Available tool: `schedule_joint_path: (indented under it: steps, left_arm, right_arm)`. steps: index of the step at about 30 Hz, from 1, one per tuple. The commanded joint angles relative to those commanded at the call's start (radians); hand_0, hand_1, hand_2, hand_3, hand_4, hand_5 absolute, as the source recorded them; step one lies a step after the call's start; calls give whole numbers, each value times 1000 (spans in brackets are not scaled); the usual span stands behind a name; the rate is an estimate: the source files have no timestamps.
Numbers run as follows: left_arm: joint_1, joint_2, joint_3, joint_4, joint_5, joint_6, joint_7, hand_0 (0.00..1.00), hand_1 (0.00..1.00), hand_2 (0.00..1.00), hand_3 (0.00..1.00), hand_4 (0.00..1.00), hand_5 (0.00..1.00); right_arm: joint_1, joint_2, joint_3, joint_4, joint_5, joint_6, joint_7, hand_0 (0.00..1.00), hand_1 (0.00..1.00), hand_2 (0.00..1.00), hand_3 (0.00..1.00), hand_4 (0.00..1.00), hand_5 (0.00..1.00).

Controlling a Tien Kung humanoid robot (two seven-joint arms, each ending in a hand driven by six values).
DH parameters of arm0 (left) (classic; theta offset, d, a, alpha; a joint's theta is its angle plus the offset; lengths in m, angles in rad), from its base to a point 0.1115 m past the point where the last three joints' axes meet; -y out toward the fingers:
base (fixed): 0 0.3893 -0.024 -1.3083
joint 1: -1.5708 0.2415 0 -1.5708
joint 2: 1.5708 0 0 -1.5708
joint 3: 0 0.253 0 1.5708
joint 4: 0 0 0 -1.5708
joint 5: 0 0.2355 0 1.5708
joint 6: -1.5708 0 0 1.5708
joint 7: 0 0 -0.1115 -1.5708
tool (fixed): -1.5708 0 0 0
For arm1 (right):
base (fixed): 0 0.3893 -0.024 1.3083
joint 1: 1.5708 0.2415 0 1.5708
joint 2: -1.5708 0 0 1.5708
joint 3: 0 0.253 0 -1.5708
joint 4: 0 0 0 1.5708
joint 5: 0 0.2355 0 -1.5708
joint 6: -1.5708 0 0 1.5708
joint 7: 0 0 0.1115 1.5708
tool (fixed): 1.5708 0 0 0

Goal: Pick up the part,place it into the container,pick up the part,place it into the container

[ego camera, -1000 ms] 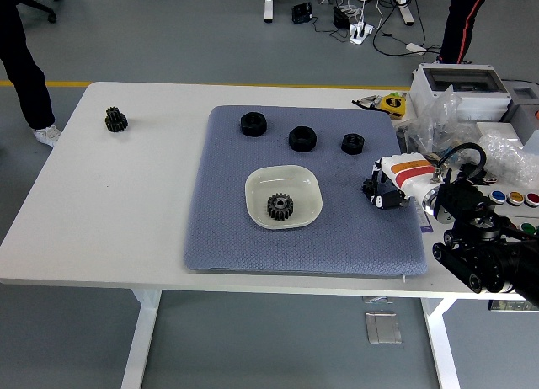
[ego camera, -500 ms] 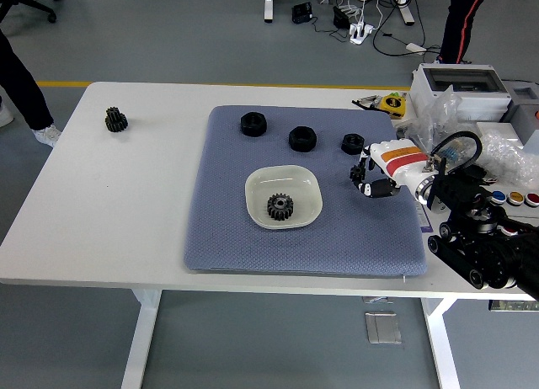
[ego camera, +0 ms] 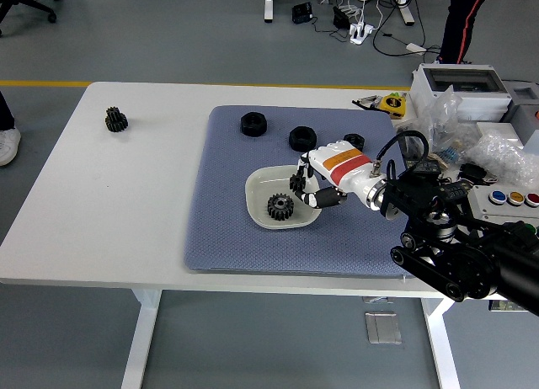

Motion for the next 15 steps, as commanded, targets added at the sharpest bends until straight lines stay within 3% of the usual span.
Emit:
schedule_joint_path:
  steps: [7,15]
  left_arm:
    - [-1,6,0,-1,1,3,0,637,645,637,569,648,556]
    - [-7,8,5,-2,-10,8,-3,636,644,638,568,648,556]
  right_arm:
    - [41,38,-54,-7,-5,12,-5,151,380,494,513,686,369]
    - [58,80,-97,-81,6,24,-6,150,381,496,515,687,366]
